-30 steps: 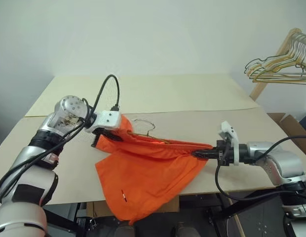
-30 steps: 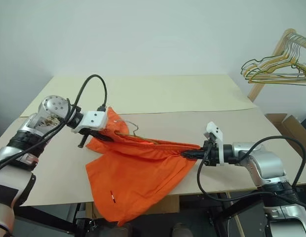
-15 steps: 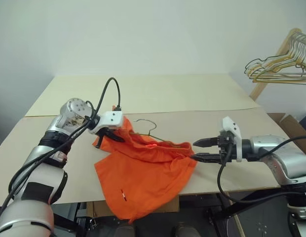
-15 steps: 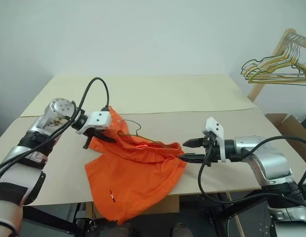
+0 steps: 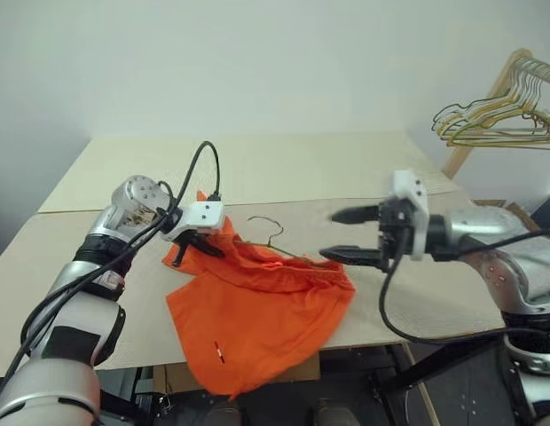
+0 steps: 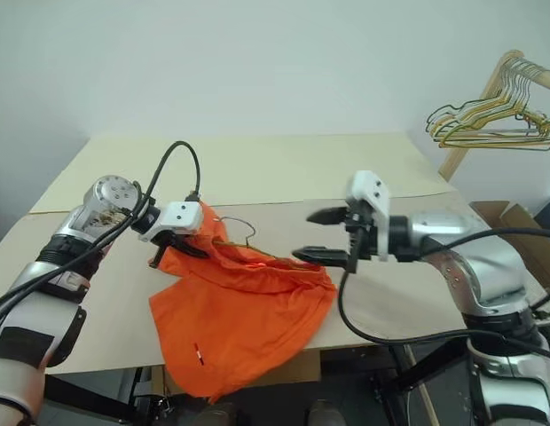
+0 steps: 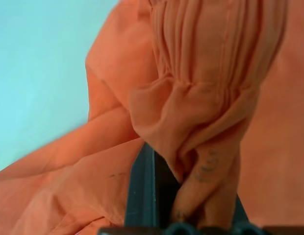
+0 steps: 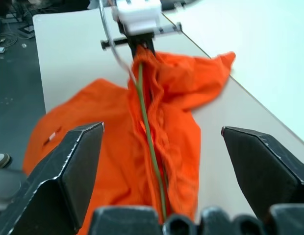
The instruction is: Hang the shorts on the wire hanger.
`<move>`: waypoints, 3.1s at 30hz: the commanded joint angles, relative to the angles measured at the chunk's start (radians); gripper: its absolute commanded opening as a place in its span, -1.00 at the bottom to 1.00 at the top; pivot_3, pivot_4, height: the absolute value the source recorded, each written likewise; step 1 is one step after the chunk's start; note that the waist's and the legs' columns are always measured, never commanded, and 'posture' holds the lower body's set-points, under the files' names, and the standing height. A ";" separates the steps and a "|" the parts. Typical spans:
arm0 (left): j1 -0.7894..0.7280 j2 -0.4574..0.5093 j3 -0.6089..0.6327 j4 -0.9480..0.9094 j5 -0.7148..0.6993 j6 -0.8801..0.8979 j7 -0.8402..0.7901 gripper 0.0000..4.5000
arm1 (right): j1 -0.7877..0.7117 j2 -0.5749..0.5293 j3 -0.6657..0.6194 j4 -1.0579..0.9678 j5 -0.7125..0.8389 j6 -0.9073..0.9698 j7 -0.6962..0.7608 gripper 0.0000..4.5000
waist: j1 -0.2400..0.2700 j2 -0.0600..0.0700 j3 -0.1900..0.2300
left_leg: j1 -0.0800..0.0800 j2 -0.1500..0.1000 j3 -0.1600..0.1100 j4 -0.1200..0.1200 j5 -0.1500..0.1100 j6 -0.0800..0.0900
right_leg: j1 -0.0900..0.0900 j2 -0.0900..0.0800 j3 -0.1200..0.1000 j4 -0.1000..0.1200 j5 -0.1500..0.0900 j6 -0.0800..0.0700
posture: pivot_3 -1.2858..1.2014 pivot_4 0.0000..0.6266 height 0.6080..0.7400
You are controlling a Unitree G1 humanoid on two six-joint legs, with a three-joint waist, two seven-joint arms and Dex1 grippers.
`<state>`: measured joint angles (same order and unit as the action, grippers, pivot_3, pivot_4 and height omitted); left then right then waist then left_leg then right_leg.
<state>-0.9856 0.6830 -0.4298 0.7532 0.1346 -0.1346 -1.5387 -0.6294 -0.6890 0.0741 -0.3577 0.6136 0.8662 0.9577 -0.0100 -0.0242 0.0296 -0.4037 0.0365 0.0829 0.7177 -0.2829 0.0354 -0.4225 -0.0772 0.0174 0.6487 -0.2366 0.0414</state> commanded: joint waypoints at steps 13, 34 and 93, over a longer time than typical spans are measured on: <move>-0.072 -0.015 0.010 0.032 0.091 -0.009 0.034 -1.00 | -0.161 0.237 0.297 0.149 -0.214 0.036 -0.203 0.91 | -0.006 0.000 0.000 | -0.002 0.000 0.000 0.000 0.000 0.000 | -0.001 0.000 -0.001 0.000 0.000 0.000 | 0.04 -1.00 1.00; -0.033 0.000 0.061 -0.023 0.046 0.006 -0.009 -1.00 | -0.186 0.307 0.297 0.260 -0.298 -0.054 -0.123 -0.99 | -0.005 0.000 0.000 | -0.002 0.000 0.000 0.000 0.000 0.000 | -0.001 0.000 -0.001 0.000 0.000 0.000 | 0.06 -1.00 1.00; -0.041 0.109 0.182 0.167 -0.003 -0.053 -0.009 -0.97 | -0.112 0.120 0.261 0.271 -0.395 -0.266 0.069 -1.00 | 0.000 0.000 0.000 | -0.002 0.000 0.000 0.000 0.000 0.000 | -0.001 -0.001 -0.002 0.000 0.000 0.000 | 0.09 -1.00 1.00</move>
<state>-1.0140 0.7702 -0.2781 0.9499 0.1534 -0.2017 -1.5430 -0.7357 -0.5558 0.3439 -0.0850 0.2355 0.6346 1.0272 -0.0102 -0.0242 0.0296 -0.4054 0.0364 0.0827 0.7175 -0.2828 0.0353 -0.4236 -0.0778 0.0157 0.6487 -0.2366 0.0415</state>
